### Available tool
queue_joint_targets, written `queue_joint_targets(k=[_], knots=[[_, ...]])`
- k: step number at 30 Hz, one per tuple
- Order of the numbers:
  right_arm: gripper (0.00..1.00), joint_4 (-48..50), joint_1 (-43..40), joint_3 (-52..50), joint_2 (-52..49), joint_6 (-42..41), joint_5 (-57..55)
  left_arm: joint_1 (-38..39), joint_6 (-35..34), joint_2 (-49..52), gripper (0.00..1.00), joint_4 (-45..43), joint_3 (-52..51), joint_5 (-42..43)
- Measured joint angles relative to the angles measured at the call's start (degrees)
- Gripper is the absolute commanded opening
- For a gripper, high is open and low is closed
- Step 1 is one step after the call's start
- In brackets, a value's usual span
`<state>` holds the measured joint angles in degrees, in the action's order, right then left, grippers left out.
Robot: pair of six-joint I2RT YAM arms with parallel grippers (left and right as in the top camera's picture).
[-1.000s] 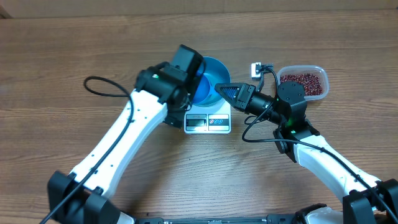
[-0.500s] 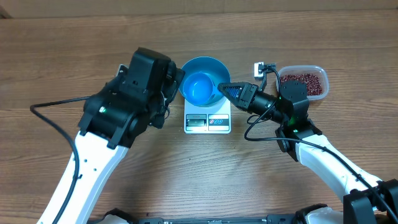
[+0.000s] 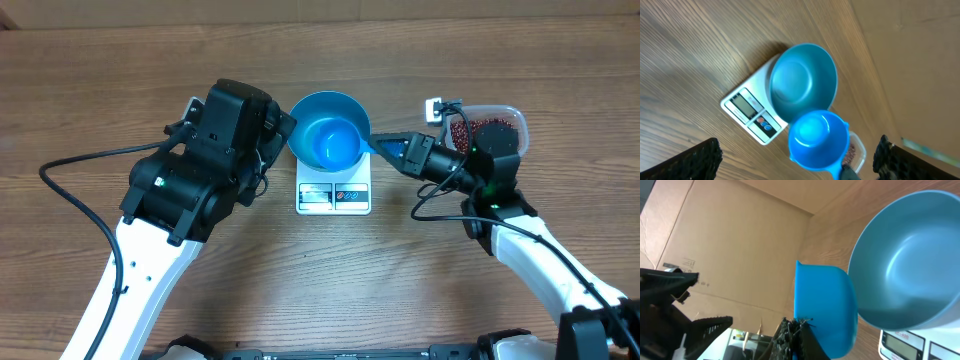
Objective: Scoop item into bowl and weigh 150g on scale
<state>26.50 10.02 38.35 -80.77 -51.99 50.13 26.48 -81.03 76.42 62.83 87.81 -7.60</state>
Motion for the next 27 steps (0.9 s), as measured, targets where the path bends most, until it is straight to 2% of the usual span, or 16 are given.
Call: queue_joint_targets(k=[5,11,16,23,27], knots=[[0.04,-7.3,-2.6,0.6,3.4,1.2,0.7,0.0,1.1,0.0,0.99,1.7,0.0,-2.5],[0.04,-28.3,-3.2,5.0,7.2,7.2,-3.3,0.0,1.6,0.0,1.0,1.9,0.0,-4.2],[0.04,-43.8,-3.2,11.2,11.1,13.2,-11.4,0.0,1.8,0.0,1.0,1.9,0.0,-4.7],[0.04,-53.3,-3.2,14.3,16.4,15.7,-20.9,0.0,2.0,0.0,0.99,3.4,0.0,-4.9],[0.04,-61.7,-3.2,16.6,18.8,16.2,-31.6,0.0,3.8,0.8,0.99,3.8,0.0,-5.1]])
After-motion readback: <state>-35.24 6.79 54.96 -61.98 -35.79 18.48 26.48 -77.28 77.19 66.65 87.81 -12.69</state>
